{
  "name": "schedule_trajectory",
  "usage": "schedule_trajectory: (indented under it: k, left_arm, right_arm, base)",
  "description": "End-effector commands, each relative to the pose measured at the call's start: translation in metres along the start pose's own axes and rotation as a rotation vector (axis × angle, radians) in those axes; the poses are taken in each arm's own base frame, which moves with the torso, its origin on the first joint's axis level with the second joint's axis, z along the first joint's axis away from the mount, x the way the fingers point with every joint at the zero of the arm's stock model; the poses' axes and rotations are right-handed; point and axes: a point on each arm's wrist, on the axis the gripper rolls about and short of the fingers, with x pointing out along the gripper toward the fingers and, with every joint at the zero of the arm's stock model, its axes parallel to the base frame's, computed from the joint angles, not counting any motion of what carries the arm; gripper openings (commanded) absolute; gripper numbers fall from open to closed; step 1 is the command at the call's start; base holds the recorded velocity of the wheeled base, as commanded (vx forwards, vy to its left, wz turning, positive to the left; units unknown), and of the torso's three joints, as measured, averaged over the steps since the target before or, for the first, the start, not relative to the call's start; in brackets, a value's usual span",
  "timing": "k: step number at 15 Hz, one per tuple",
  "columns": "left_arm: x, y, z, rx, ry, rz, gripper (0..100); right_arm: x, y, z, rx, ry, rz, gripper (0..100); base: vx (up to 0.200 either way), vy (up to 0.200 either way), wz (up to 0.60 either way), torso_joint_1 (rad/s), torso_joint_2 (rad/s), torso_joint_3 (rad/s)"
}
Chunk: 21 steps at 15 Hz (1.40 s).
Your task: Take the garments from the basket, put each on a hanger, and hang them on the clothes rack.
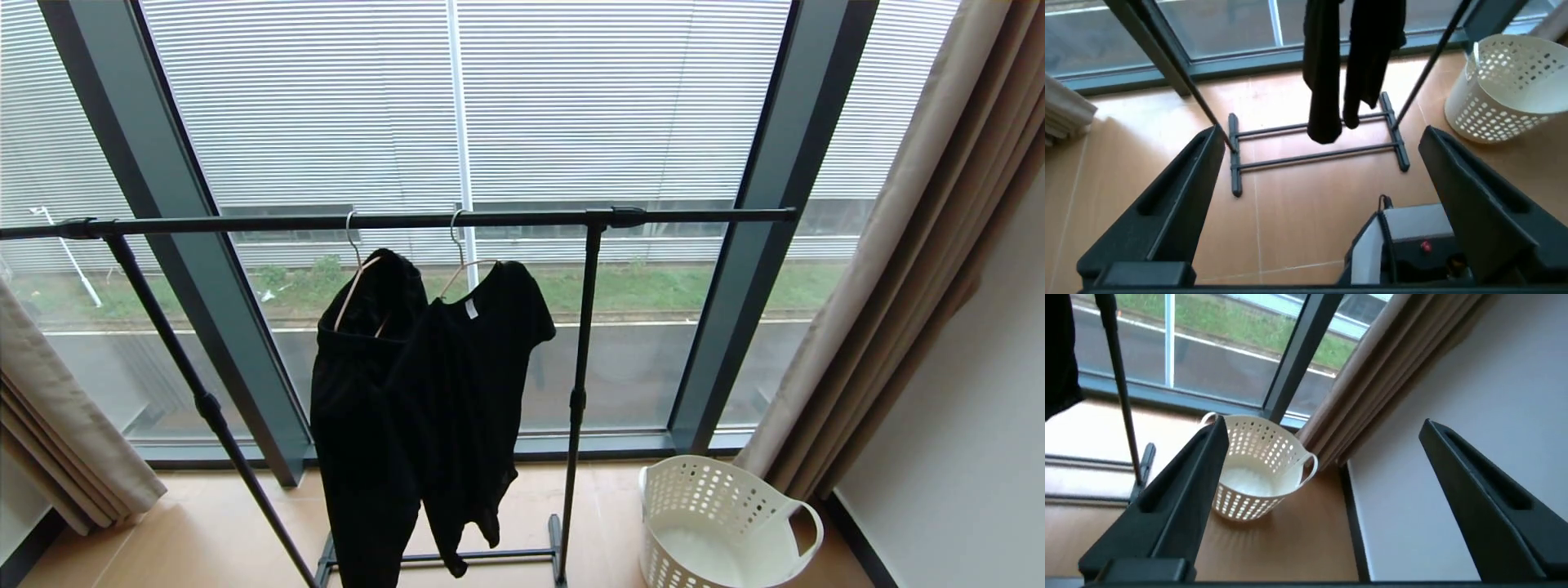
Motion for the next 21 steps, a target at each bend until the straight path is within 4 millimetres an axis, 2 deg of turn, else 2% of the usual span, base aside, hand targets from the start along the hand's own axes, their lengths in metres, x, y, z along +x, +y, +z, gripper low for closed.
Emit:
schedule_trajectory:
  k: [1, 2, 4, 5, 6, 8, 11, 13, 17, 19, 21]
  left_arm:
    - [-0.007, 0.0, -0.002, -0.028, -0.083, 0.07, 100]
    - [-0.007, 0.0, -0.003, -0.028, -0.092, 0.073, 100]
    - [-0.015, 0.0, -0.007, -0.041, -0.205, 0.107, 100]
    - [-0.023, -0.001, -0.012, -0.047, -0.316, 0.116, 100]
    - [-0.024, -0.001, -0.013, -0.058, -0.34, 0.116, 100]
    - [-0.024, -0.001, -0.012, -0.117, -0.342, 0.112, 100]
    - [-0.024, -0.001, -0.012, -0.117, -0.343, 0.109, 100]
    - [-0.027, 0.0, -0.015, -0.11, -0.398, 0.077, 100]
    - [-0.028, 0.0, -0.015, -0.111, -0.403, 0.074, 100]
    - [-0.028, 0.0, -0.015, -0.111, -0.403, 0.074, 100]
    - [-0.028, 0.0, -0.015, -0.111, -0.403, 0.074, 100]
  right_arm:
    - [-0.005, 0.0, -0.002, 0.029, -0.054, -0.019, 100]
    - [-0.005, 0.0, -0.002, 0.034, -0.057, -0.021, 100]
    - [-0.006, 0.0, -0.003, 0.083, -0.063, -0.035, 100]
    - [-0.006, 0.0, -0.003, 0.121, -0.063, -0.031, 100]
    - [-0.006, 0.0, -0.003, 0.139, -0.064, -0.027, 100]
    - [-0.006, 0.001, -0.004, 0.167, -0.067, -0.003, 100]
    - [-0.003, 0.007, -0.01, 0.225, -0.062, 0.151, 100]
    - [-0.003, 0.007, -0.01, 0.224, -0.067, 0.17, 100]
    - [-0.003, 0.008, -0.009, 0.218, -0.064, 0.237, 100]
    - [-0.003, 0.008, -0.01, 0.239, -0.077, 0.216, 100]
    - [-0.002, 0.005, -0.011, 0.284, -0.054, 0.066, 100]
  base:
    - [0.0, 0.0, 0.0, 0.0, 0.0, 0.0]
    - [0.0, 0.0, 0.0, 0.0, 0.0, 0.0]
    - [0.0, 0.0, 0.0, 0.0, 0.0, 0.0]
    - [0.0, 0.0, 0.0, 0.0, 0.0, 0.0]
    - [0.0, 0.0, 0.0, 0.0, 0.0, 0.0]
    - [0.0, 0.0, 0.0, 0.0, 0.0, 0.0]
    - [0.0, 0.0, 0.0, 0.0, 0.0, 0.0]
    - [0.0, 0.0, 0.0, 0.0, 0.0, 0.0]
    - [0.0, 0.0, 0.0, 0.0, 0.0, 0.0]
    - [0.0, 0.0, 0.0, 0.0, 0.0, 0.0]
    - [0.0, 0.0, 0.0, 0.0, 0.0, 0.0]
